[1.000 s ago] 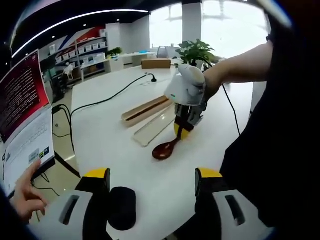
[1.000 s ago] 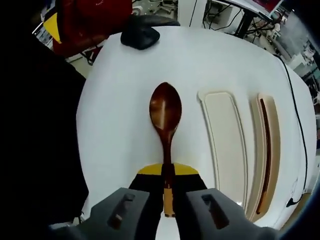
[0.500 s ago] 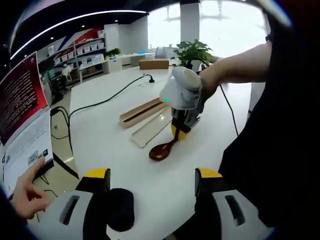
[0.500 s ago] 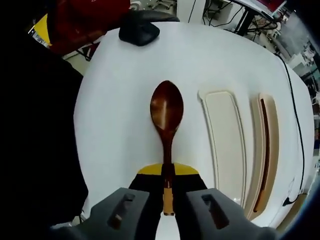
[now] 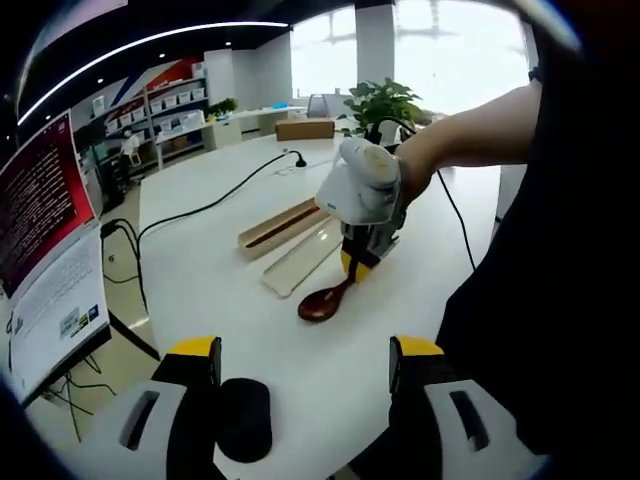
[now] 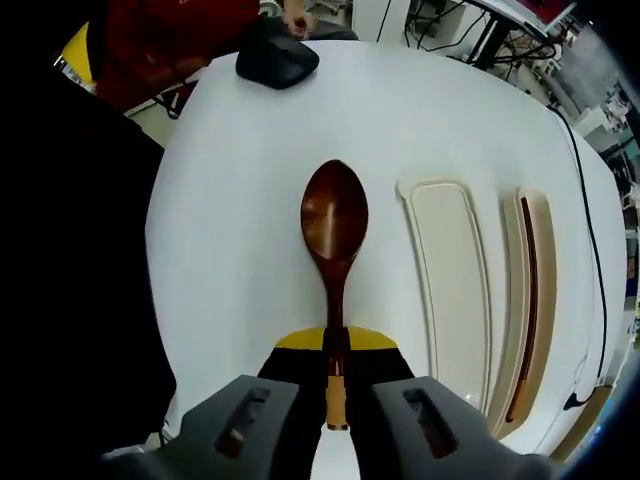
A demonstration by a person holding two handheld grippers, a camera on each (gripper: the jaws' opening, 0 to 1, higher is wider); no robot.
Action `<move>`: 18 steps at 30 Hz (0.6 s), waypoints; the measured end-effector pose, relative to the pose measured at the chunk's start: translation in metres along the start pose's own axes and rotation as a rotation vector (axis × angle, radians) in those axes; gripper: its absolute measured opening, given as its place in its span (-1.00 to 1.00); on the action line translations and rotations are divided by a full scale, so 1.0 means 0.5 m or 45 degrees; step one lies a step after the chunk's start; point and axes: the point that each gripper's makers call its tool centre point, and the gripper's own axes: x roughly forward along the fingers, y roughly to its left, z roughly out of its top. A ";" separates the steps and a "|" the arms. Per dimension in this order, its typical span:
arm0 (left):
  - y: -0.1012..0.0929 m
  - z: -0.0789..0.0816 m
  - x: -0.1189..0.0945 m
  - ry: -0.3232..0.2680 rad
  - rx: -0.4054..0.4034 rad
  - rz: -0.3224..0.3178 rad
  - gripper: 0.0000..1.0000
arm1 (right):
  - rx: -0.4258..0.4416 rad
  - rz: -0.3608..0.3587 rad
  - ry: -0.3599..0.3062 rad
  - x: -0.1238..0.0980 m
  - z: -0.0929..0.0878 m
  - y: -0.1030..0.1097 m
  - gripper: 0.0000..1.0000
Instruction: Arrange the utensils inside the cutlery case until each visible utensil rests in its matching compartment.
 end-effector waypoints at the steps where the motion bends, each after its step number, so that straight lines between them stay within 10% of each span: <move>1: 0.000 0.001 -0.002 0.001 0.002 0.002 0.40 | -0.002 0.005 0.004 0.000 -0.001 0.002 -0.97; 12: 0.002 0.005 -0.005 0.004 0.018 0.002 0.39 | -0.031 0.023 0.012 0.000 -0.004 0.011 -0.97; 18: 0.012 0.012 -0.004 -0.014 0.017 0.018 0.38 | 0.103 0.052 -0.148 -0.004 -0.006 0.007 -0.97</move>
